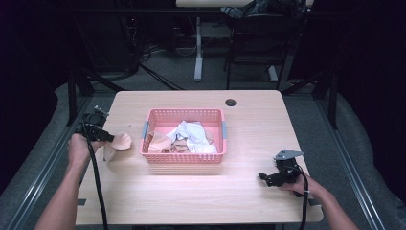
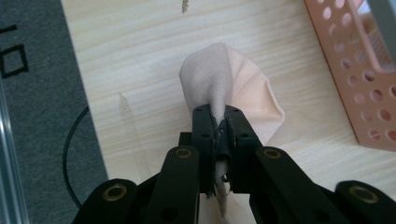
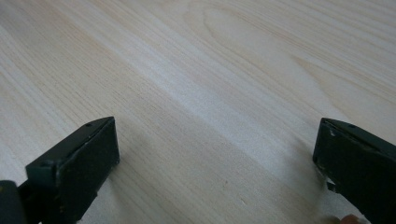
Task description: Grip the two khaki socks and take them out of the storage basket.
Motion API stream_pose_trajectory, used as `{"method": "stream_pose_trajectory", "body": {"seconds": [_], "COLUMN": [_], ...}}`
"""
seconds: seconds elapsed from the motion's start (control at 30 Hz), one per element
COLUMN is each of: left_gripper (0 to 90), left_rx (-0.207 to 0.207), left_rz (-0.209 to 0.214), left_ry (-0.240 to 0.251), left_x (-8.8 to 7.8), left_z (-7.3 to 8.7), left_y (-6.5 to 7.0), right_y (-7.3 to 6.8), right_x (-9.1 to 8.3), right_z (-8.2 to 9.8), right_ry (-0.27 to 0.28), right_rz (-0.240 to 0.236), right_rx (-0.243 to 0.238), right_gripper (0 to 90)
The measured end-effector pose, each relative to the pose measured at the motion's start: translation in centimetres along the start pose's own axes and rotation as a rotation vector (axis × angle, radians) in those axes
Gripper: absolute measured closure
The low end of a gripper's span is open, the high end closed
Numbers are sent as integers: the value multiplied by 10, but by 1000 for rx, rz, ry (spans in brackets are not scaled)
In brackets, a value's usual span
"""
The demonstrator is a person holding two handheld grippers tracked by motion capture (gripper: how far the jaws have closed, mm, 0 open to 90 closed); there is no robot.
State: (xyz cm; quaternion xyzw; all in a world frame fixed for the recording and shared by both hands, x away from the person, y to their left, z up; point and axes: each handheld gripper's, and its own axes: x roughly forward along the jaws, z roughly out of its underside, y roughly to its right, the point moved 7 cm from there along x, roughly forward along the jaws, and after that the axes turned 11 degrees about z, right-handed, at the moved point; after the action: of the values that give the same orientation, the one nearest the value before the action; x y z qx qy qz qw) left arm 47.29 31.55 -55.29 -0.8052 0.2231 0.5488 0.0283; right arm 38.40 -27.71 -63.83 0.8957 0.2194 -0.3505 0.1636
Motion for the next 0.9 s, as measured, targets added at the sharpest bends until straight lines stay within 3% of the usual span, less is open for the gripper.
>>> {"method": "stream_pose_trajectory", "body": {"seconds": [0.23,0.4,0.57,0.83,0.87,0.9], "left_gripper": [840,840,839,819,781,661], "left_rx": [-8,-22,-35,-44,-43,-39], "left_rz": [7,-2,-10,14,25,42], "left_ry": [-49,-73,-80,-71,-73,-76], "left_x": [29,40,47,49,48,48], "left_z": [14,21,26,27,27,27], "left_y": [-1,-5,-9,-11,-11,-8], "right_y": [0,0,0,0,0,0], "right_x": [0,0,0,0,0,0], "right_z": [0,0,0,0,0,0], "right_ry": [1,0,1,0,1,0], "right_rz": [0,0,0,0,0,0], "right_rx": [0,0,0,0,0,0], "right_gripper": [0,0,0,0,0,0]}}
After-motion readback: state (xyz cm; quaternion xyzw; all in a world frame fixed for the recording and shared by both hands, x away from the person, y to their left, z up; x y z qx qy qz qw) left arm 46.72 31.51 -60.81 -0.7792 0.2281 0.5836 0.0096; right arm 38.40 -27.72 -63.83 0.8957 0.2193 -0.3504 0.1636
